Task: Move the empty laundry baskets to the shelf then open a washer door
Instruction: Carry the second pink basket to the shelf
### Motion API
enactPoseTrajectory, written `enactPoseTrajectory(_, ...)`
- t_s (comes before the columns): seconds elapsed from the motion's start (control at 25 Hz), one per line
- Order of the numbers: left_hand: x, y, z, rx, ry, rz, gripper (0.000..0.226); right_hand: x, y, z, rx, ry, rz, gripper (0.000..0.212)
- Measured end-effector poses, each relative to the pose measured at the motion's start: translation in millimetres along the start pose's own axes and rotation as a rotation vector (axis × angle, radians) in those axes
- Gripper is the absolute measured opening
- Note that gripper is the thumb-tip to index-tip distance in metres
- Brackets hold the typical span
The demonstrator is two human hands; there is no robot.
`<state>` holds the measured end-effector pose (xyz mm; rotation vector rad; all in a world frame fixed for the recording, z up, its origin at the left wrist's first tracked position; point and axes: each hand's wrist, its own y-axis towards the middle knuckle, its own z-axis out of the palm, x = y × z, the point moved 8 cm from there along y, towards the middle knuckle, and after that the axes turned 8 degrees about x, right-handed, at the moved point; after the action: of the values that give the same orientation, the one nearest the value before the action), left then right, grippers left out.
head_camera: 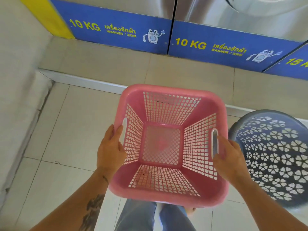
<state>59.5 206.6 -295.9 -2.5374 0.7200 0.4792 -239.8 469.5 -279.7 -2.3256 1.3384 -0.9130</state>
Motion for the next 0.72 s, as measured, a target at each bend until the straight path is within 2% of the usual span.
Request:
enactPoseTrajectory(0.16, 5.0, -61.8, -68.0, -0.16, 0.038, -0.136, 0.054, 63.5, -38.1, -51.3, -0.065, -0.084, -0.207, 0.08)
enactPoseTrajectory(0.32, 1.9, -160.6, -131.9, -0.323, -0.029, -0.318, 0.062, 125.0, -96.0, -93.1, -0.089, -0.161, -0.471, 0.082)
enactPoseTrajectory(0.52, -7.2, -326.9, -195.3, -0.582, -0.202, -0.504, 0.06, 196.6, -188.6, -126.6, -0.093, -0.313, -0.757, 0.086)
enactPoseTrajectory(0.72, 10.7, -514.8, -200.9, -0.837, -0.329, -0.732, 0.058, 264.4, -313.6, -108.3, -0.066, -0.359, -1.045, 0.076)
